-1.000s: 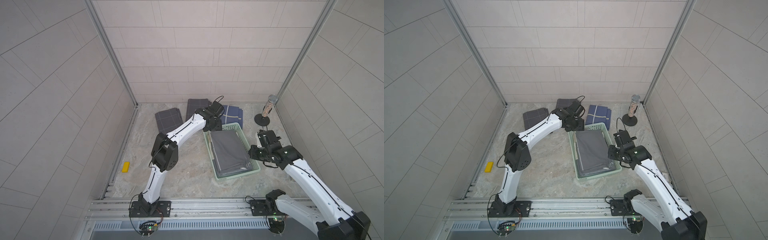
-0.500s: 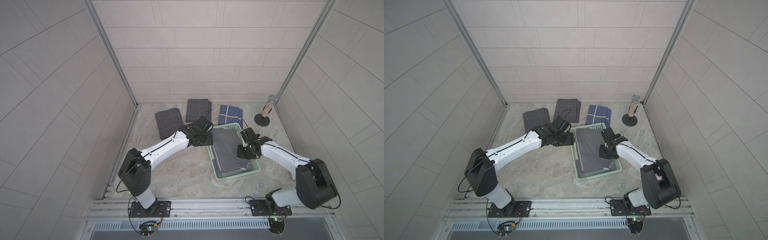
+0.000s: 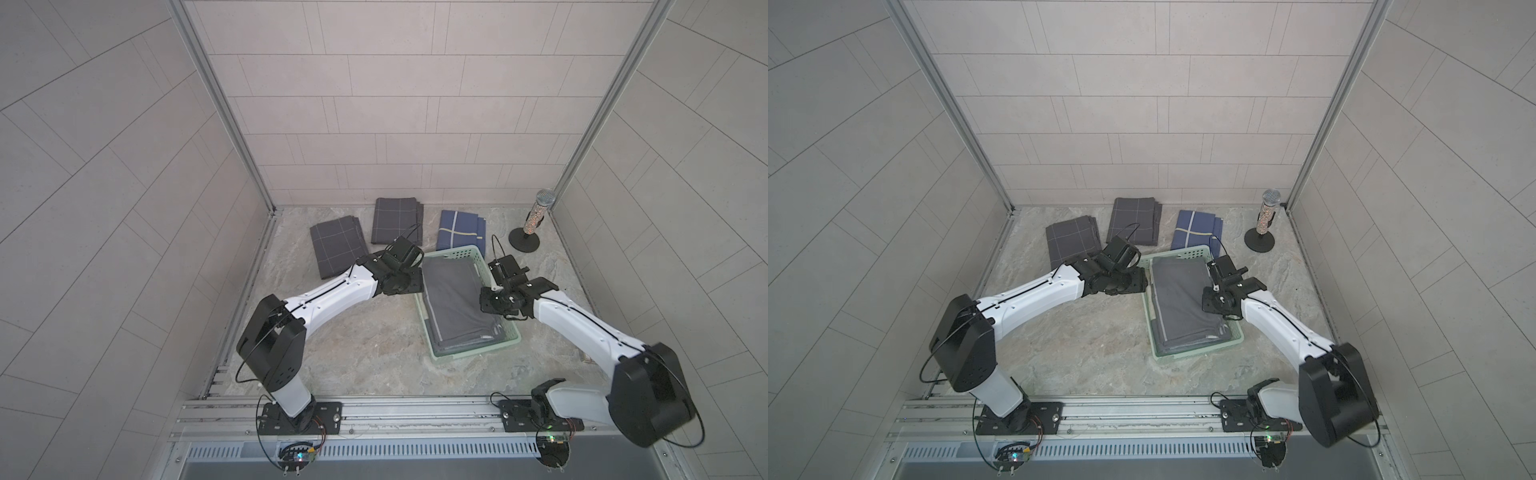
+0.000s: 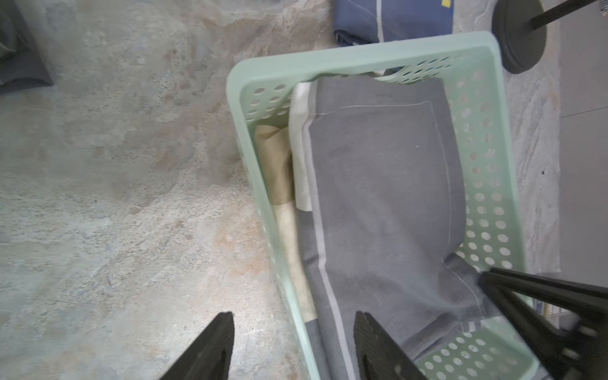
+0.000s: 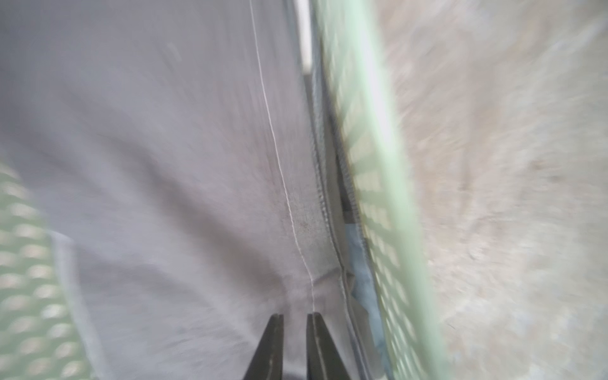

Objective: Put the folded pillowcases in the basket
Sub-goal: Place the pillowcase in the basket, then move the basket to the center of the board.

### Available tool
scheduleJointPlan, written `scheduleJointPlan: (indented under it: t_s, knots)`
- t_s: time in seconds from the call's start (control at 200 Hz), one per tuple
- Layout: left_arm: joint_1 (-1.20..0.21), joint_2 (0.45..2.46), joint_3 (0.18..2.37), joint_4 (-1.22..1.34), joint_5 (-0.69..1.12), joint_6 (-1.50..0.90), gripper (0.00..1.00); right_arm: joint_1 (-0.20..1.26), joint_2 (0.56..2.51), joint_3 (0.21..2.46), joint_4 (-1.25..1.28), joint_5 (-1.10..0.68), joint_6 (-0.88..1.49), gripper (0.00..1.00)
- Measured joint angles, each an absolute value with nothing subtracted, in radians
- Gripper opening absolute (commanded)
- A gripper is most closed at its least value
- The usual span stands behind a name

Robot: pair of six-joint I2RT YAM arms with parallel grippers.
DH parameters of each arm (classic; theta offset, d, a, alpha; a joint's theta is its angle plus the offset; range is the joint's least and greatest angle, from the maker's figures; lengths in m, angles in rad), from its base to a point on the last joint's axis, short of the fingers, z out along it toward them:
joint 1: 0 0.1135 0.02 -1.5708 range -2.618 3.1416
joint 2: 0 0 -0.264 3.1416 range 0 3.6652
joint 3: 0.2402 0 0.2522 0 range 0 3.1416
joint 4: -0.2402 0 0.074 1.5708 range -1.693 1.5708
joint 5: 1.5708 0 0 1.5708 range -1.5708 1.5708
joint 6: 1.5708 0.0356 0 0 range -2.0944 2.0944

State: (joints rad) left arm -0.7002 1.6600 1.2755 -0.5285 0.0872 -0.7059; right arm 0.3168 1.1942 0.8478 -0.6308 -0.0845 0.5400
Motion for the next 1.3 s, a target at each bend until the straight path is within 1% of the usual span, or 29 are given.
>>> scheduleJointPlan:
  t_s: [0.085, 0.135, 0.15, 0.165, 0.185, 0.245, 0.26, 0.43, 0.645, 0.795, 0.825, 0.886, 0.936, 1.051, 1.211, 1.301]
  knots:
    - [-0.635, 1.659, 1.272, -0.537, 0.089, -0.682, 0.65, 0.317, 1.067, 0.887, -0.670, -0.069, 0.538, 0.42]
    - [-0.577, 1.659, 1.272, -0.544, 0.091, -0.667, 0.65, 0.317, 1.007, 0.899, -0.688, -0.067, 0.539, 0.41]
    - [-0.559, 1.659, 1.273, -0.548, 0.089, -0.663, 0.65, 0.317, 0.994, 0.901, -0.695, -0.067, 0.539, 0.40]
    - [-0.540, 1.659, 1.275, -0.553, 0.091, -0.657, 0.65, 0.317, 0.977, 0.902, -0.702, -0.067, 0.539, 0.36]
    - [-0.512, 1.659, 1.277, -0.559, 0.086, -0.652, 0.65, 0.317, 0.963, 0.902, -0.710, -0.068, 0.538, 0.29]
    - [-0.437, 1.661, 1.293, -0.586, 0.082, -0.635, 0.65, 0.317, 0.925, 0.896, -0.736, -0.079, 0.551, 0.05]
    - [-0.420, 1.663, 1.299, -0.591, 0.081, -0.631, 0.65, 0.317, 0.916, 0.891, -0.741, -0.085, 0.545, 0.00]
    - [-0.250, 1.750, 1.428, -0.635, 0.078, -0.609, 0.63, 0.320, 0.871, 0.835, -0.780, -0.144, 0.577, 0.00]
    - [-0.144, 1.954, 1.552, -0.661, 0.084, -0.604, 0.62, 0.321, 0.850, 0.815, -0.801, -0.200, 0.584, 0.00]
    - [-0.121, 2.162, 1.704, -0.731, 0.088, -0.596, 0.55, 0.321, 0.849, 0.815, -0.798, -0.227, 0.584, 0.00]
    - [-0.121, 2.196, 1.725, -0.738, 0.088, -0.594, 0.52, 0.321, 0.851, 0.815, -0.797, -0.231, 0.583, 0.00]
    - [-0.121, 2.223, 1.746, -0.752, 0.082, -0.590, 0.46, 0.321, 0.856, 0.815, -0.795, -0.238, 0.584, 0.00]
    - [-0.121, 2.218, 1.746, -0.759, 0.088, -0.587, 0.44, 0.321, 0.858, 0.814, -0.791, -0.244, 0.584, 0.00]
    - [-0.121, 2.178, 1.666, -0.717, 0.096, -0.599, 0.44, 0.321, 0.858, 0.811, -0.783, -0.256, 0.588, 0.00]
    - [-0.138, 2.003, 1.390, -0.626, 0.131, -0.649, 0.44, 0.323, 0.860, 0.812, -0.766, -0.273, 0.603, 0.00]
    - [-0.182, 1.911, 1.258, -0.598, 0.139, -0.683, 0.45, 0.327, 0.863, 0.823, -0.768, -0.276, 0.604, 0.00]
